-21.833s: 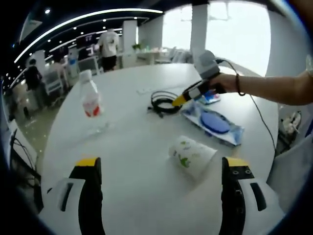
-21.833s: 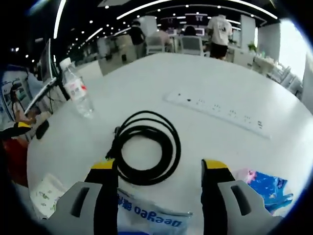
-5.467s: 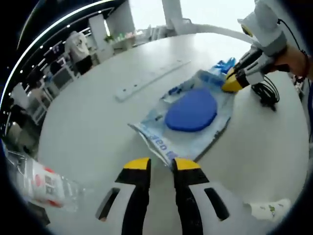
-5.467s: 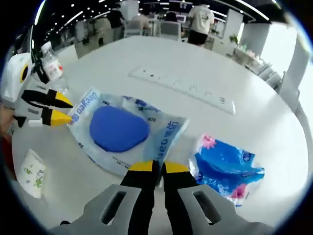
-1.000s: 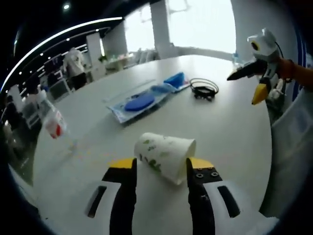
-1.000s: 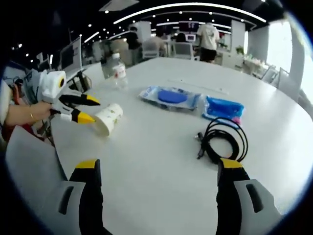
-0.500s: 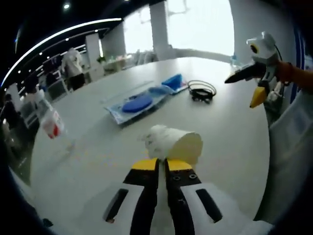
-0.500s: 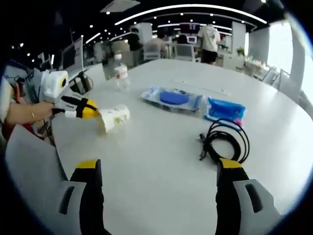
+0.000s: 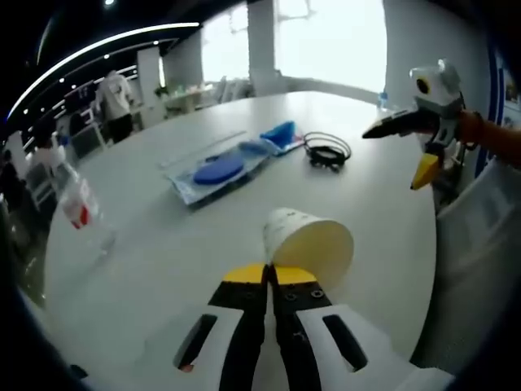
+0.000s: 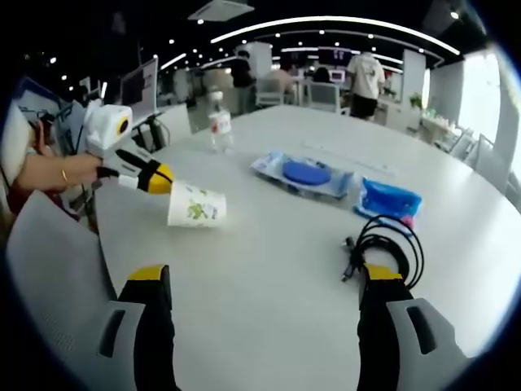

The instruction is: Arrange the tabletop items into an orderly group along one side of the table until the central work area is clear of visible clutter.

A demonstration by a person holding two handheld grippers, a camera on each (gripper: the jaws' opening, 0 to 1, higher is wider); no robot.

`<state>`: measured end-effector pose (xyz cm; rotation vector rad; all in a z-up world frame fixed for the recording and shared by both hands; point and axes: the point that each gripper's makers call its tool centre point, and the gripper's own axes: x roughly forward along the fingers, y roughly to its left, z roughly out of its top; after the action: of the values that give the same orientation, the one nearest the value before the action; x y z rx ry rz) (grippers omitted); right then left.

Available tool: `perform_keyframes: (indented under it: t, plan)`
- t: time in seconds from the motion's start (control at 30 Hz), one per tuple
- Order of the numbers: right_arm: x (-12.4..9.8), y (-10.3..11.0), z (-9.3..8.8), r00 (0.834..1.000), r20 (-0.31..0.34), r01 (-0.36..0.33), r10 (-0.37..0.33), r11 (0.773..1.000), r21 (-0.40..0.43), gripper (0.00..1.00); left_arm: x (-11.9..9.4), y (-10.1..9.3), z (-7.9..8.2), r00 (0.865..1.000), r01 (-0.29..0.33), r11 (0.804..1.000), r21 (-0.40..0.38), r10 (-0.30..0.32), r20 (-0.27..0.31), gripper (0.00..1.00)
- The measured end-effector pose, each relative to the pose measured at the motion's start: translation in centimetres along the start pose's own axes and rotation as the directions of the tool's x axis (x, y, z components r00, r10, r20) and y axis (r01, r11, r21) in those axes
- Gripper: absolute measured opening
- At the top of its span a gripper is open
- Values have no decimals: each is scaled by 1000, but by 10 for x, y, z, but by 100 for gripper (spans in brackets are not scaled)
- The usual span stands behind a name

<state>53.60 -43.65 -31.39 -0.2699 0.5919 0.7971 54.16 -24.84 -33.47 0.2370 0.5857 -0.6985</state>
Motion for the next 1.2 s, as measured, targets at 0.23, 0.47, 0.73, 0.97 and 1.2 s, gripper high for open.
perform_keyframes:
  t: [0.23,0.47,0.73,0.97,1.2]
  plan:
    - [4,11,2,999,-2,-37,37,998,-45,93,-4,-8,6,999,50,999,-8,-50,-4,0]
    - [9,26,5,996,-2,-85,86,990,-111,92,-11,-18,16,996,89,995,32,-89,-15,0]
    - [16,46,14,988,19,-145,152,970,-194,91,-15,-32,24,990,142,987,75,-141,-17,0]
    - [19,66,19,976,26,-203,216,946,-252,88,-19,-51,30,979,205,971,124,-203,-27,0]
    - [22,82,19,966,12,-238,257,910,-338,82,-21,-65,31,969,246,954,171,-241,-47,0]
